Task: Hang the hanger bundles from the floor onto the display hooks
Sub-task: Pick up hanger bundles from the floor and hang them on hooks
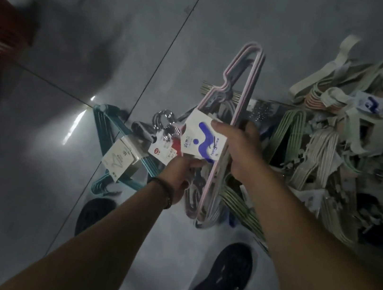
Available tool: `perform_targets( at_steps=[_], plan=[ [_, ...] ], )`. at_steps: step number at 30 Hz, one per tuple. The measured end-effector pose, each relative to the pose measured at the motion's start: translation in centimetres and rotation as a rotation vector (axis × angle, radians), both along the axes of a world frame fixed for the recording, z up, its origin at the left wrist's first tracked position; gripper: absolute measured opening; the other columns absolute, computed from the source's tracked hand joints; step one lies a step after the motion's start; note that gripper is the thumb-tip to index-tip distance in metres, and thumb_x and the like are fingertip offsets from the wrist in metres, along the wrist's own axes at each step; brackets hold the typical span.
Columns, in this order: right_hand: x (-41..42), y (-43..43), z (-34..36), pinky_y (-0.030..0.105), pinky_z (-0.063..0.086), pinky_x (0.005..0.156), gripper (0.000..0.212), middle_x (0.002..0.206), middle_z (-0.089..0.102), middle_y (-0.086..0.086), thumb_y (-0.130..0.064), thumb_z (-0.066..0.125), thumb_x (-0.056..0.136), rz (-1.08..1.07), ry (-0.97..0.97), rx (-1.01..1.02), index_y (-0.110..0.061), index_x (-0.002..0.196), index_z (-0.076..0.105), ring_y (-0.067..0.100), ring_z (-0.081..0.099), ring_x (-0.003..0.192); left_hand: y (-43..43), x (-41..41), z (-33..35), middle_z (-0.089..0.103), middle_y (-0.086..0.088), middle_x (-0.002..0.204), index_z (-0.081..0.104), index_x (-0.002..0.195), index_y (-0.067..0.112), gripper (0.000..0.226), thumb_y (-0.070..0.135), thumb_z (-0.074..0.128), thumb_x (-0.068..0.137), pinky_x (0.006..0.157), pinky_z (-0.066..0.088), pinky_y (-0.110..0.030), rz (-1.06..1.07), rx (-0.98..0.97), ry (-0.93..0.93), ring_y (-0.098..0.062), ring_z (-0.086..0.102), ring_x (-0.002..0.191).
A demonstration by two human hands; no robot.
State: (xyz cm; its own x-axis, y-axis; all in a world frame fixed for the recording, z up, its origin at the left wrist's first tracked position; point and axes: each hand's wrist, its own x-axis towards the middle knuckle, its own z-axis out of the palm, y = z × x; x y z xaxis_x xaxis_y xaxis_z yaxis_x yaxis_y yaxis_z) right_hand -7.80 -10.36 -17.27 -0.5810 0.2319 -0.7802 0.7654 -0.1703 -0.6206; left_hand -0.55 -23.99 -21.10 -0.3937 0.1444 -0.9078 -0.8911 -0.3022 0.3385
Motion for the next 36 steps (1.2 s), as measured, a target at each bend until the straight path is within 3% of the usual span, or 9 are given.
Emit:
perform_targets(
  at_steps=[3, 11, 16, 19, 24, 27, 30, 32, 36],
  plan=[
    [0.2, 0.9, 4.4, 0.041, 0.063, 0.059, 0.049, 0.093, 0.081, 0.011, -0.014, 0.092, 0.071, -0.05, 0.148, -0.062, -0.011, 0.111, 0.065, 0.034, 0.081, 0.079, -0.6, -1.7, 4.4, 0.072, -0.025, 0.118, 0.071, 0.128, 0.007, 0.049, 0.002, 0.067, 0.08, 0.077, 0.045, -0.038, 0.004, 0.005, 0.084, -0.035, 0.056, 0.093],
    [1.4, 7.1, 21.4, 0.043, 0.062, 0.076, 0.045, 0.096, 0.081, -0.002, -0.058, 0.08, 0.077, 0.08, 0.304, 0.15, -0.024, 0.107, 0.077, 0.023, 0.078, 0.092, 1.6, -6.5, 22.4, 0.074, -0.003, 0.122, 0.055, 0.134, 0.032, 0.074, 0.005, 0.073, 0.068, 0.067, 0.058, -0.022, -0.364, -0.239, 0.56, -0.013, 0.072, 0.09],
    [3.6, 11.1, 37.5, 0.026, 0.056, 0.074, 0.071, 0.12, 0.057, 0.005, -0.059, 0.082, 0.071, 0.014, 0.563, 0.829, -0.024, 0.12, 0.046, 0.022, 0.063, 0.101, 4.9, -8.3, 38.8, 0.072, 0.001, 0.11, 0.055, 0.123, 0.023, 0.079, 0.053, 0.074, 0.052, 0.08, 0.063, -0.045, -0.611, -0.498, 0.671, -0.025, 0.072, 0.095],
    [3.6, 14.3, 49.0, 0.042, 0.046, 0.102, 0.086, 0.135, 0.045, 0.008, -0.056, 0.086, 0.062, 0.368, 0.764, 1.207, -0.019, 0.131, 0.05, 0.03, 0.046, 0.127, 6.7, -8.9, 49.6, 0.07, 0.009, 0.106, 0.053, 0.118, 0.029, 0.069, 0.06, 0.078, 0.061, 0.082, 0.06, -0.041, -0.808, -0.676, 0.817, -0.017, 0.068, 0.094],
    [3.8, 17.9, 65.3, 0.047, 0.026, 0.127, 0.116, 0.161, 0.031, 0.0, -0.07, 0.086, 0.061, 1.072, 0.495, 0.977, -0.033, 0.156, 0.031, 0.022, 0.026, 0.153, 10.0, -8.1, 67.4, 0.069, 0.005, 0.104, 0.052, 0.115, 0.025, 0.058, 0.053, 0.087, 0.078, 0.077, 0.055, -0.037, -1.168, -0.903, 1.162, -0.019, 0.065, 0.088],
    [6.7, 19.6, 72.2, 0.036, 0.058, 0.101, 0.083, 0.124, 0.071, -0.014, -0.058, 0.091, 0.054, 0.867, 0.47, 0.692, -0.036, 0.128, 0.062, 0.006, 0.069, 0.112, 12.9, -7.0, 76.7, 0.066, 0.003, 0.109, 0.052, 0.117, 0.024, 0.048, 0.043, 0.082, 0.085, 0.075, 0.049, -0.033, -1.353, -0.996, 1.4, -0.016, 0.061, 0.086],
    [10.5, 21.2, 76.5, 0.043, 0.062, 0.092, 0.067, 0.106, 0.079, -0.012, -0.042, 0.096, 0.05, 0.586, 0.556, 0.591, -0.028, 0.111, 0.074, 0.009, 0.076, 0.096, 16.3, -5.9, 83.8, 0.071, -0.001, 0.115, 0.051, 0.126, 0.024, 0.034, 0.038, 0.062, 0.097, 0.076, 0.046, -0.036, -1.463, -1.111, 1.59, -0.019, 0.059, 0.084],
    [13.5, 22.0, 78.6, 0.048, 0.062, 0.09, 0.064, 0.103, 0.081, -0.005, -0.031, 0.1, 0.047, 0.327, 0.6, 0.504, -0.025, 0.106, 0.075, 0.019, 0.078, 0.096, 18.0, -5.1, 87.9, 0.067, -0.002, 0.134, 0.047, 0.143, 0.029, 0.053, 0.046, 0.062, 0.095, 0.099, 0.049, -0.043, -1.482, -1.157, 1.699, -0.024, 0.063, 0.111],
    [20.5, 22.0, 82.3, 0.038, 0.063, 0.078, 0.056, 0.096, 0.083, 0.001, -0.031, 0.102, 0.045, -0.137, 0.625, 0.394, -0.023, 0.097, 0.083, 0.025, 0.08, 0.091, 17.9, -1.0, 91.2, 0.049, -0.01, 0.15, 0.054, 0.142, 0.023, 0.075, 0.044, 0.072, 0.072, 0.119, 0.036, -0.05, -0.76, -1.034, 2.146, -0.035, 0.041, 0.143]
  ],
)
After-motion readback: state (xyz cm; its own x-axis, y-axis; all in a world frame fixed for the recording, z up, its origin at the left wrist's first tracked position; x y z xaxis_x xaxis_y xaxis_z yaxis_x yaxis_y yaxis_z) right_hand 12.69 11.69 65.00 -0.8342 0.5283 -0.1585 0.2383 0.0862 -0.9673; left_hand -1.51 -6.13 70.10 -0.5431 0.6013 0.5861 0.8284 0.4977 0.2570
